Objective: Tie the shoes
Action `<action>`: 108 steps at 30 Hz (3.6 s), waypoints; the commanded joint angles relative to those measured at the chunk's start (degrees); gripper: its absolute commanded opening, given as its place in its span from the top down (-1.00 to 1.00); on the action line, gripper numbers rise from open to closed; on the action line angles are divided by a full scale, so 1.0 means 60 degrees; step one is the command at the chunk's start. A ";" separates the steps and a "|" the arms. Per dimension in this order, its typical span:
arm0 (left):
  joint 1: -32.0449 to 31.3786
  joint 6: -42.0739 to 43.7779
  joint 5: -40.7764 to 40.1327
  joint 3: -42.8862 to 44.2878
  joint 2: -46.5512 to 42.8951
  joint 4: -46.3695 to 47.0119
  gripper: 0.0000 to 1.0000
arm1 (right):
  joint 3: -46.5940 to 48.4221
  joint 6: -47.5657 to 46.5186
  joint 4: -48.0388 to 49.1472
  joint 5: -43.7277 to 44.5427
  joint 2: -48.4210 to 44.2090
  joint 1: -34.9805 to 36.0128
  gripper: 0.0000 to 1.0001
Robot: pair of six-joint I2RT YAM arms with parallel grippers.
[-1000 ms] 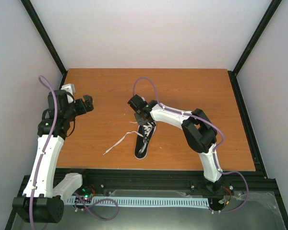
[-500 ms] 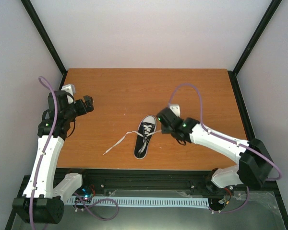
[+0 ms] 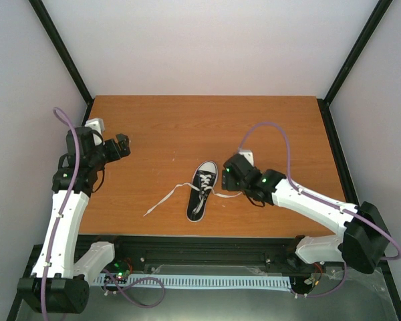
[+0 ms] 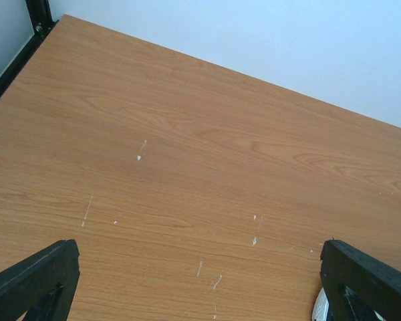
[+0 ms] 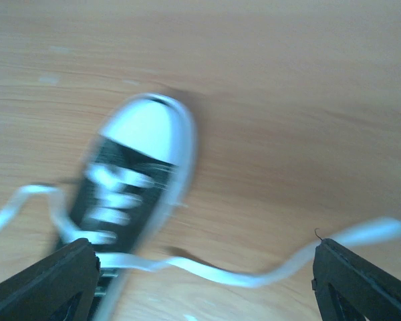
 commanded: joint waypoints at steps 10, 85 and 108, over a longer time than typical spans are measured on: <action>0.0062 -0.0307 -0.0978 -0.0474 -0.1243 0.0512 -0.99 | 0.2308 -0.4185 0.3364 -0.4580 0.4797 0.1797 -0.73; -0.6140 0.1016 0.5100 -0.3423 0.4823 1.1038 -0.75 | -0.0235 -0.0574 0.4503 -0.2624 -0.1524 -0.1065 0.94; -0.6305 0.0141 0.6071 -0.2483 0.6214 1.1476 0.24 | -0.0286 -0.0109 0.4533 -0.2130 -0.1638 -0.1062 0.95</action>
